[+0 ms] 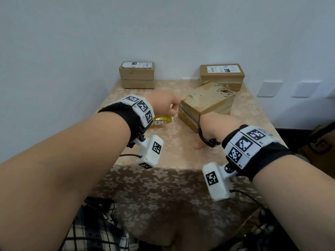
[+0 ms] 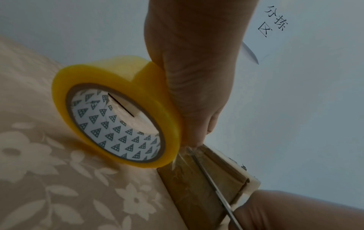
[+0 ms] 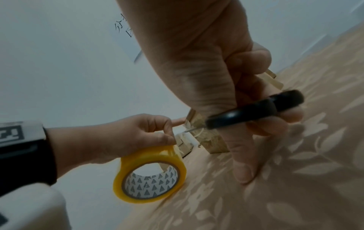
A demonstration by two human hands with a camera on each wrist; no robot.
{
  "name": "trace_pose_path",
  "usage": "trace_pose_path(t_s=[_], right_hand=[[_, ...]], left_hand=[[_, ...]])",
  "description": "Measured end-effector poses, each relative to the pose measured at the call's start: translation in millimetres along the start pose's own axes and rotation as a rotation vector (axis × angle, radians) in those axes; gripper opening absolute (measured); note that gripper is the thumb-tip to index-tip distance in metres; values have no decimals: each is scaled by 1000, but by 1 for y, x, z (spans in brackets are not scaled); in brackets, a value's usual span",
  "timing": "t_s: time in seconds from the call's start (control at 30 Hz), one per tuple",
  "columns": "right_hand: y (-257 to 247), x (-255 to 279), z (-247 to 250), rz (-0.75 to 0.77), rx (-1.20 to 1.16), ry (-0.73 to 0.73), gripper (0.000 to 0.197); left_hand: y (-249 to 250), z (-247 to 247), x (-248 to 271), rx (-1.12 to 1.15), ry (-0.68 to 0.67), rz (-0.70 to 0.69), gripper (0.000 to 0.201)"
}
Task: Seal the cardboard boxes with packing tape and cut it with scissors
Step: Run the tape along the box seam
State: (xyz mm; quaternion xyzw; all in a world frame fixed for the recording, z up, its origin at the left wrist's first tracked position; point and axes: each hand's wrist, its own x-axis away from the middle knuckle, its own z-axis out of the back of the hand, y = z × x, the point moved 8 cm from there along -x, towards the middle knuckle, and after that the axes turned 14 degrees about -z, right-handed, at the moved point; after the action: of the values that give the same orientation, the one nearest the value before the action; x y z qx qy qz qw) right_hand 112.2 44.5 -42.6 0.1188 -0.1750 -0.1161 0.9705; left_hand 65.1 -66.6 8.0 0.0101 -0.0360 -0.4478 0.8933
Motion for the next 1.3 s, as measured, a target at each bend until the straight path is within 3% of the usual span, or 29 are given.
trace_pose_path(t_s=[0.1, 0.2, 0.3, 0.43, 0.63, 0.77, 0.83, 0.87, 0.93, 1.03, 1.13, 1.23, 1.3], right_hand=[[7, 1, -12, 3, 59, -95, 18], [15, 4, -6, 29, -34, -33, 27], [12, 9, 2, 75, -175, 7, 34], [-12, 18, 4, 145, -234, -56, 35], [-50, 24, 10, 266, -281, -77, 38], [-53, 17, 28, 254, -336, 121, 20], [-45, 11, 44, 229, -574, 257, 13], [-41, 8, 51, 233, -745, 283, 24], [-42, 8, 57, 304, -1075, 180, 42], [-47, 10, 61, 376, -1209, 83, 31], [-37, 5, 66, 336, -1308, 170, 9], [-33, 3, 72, 356, -1359, 243, 8], [-37, 3, 72, 382, -1343, 263, 17]], left_hand=[[-5, -2, -3, -35, -23, 31, 28], [-6, 0, -1, 7, -8, 35, 23], [-9, 9, 7, 128, 118, 33, 15], [-18, 25, 30, 142, 256, 122, 8], [-43, 22, 63, 206, 495, 274, 12], [-51, 6, 75, 227, 613, 296, 14], [-47, 3, 77, 241, 650, 252, 12], [-44, 4, 76, 248, 666, 226, 12], [-36, 8, 72, 273, 681, 161, 13], [-23, 11, 60, 269, 633, 66, 15], [-16, 12, 57, 247, 599, 33, 17], [-14, 17, 56, 235, 584, 31, 19], [-15, 20, 57, 234, 573, 56, 22]])
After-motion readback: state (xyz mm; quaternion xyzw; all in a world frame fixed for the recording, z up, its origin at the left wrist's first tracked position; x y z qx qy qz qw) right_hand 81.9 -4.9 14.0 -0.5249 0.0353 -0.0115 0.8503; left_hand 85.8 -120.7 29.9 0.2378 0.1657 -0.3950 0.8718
